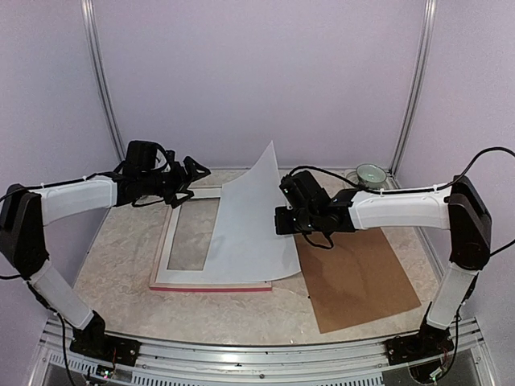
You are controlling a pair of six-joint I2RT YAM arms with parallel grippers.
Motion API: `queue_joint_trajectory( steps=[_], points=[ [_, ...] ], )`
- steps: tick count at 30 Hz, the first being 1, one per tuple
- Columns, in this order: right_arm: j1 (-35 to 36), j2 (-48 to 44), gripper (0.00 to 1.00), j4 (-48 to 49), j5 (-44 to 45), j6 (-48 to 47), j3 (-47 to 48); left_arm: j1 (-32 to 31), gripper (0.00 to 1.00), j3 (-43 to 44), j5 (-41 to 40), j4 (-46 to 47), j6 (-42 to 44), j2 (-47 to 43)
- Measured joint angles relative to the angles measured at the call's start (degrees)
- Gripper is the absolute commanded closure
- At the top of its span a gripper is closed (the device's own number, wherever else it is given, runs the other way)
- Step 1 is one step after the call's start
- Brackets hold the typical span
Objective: Put the photo into the frame
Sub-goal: Pass from the left arm to the right, then place the photo on the mat board.
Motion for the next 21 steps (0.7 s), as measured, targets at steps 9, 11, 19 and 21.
queue_joint_trajectory(
  steps=[9, 11, 19, 21],
  points=[
    [-1.4, 0.3, 1.0, 3.3, -4.5, -1.6, 0.0, 7.9, 0.01, -6.5, -0.3, -4.5, 2.6, -2.3],
    [-2.0, 0.4, 1.0, 3.8, -5.7, -1.6, 0.0, 9.3, 0.01, -7.1, -0.4, -4.6, 3.1, -3.0],
    [-4.6, 1.8, 1.0, 7.8, -13.7, -0.3, 0.1, 12.5, 0.01, -12.0, -2.0, -4.2, 4.2, -5.7],
    [-5.2, 2.6, 1.0, 8.9, -15.8, 0.3, 0.1, 12.8, 0.01, -13.6, -2.4, -4.1, 4.4, -5.7]
  ],
)
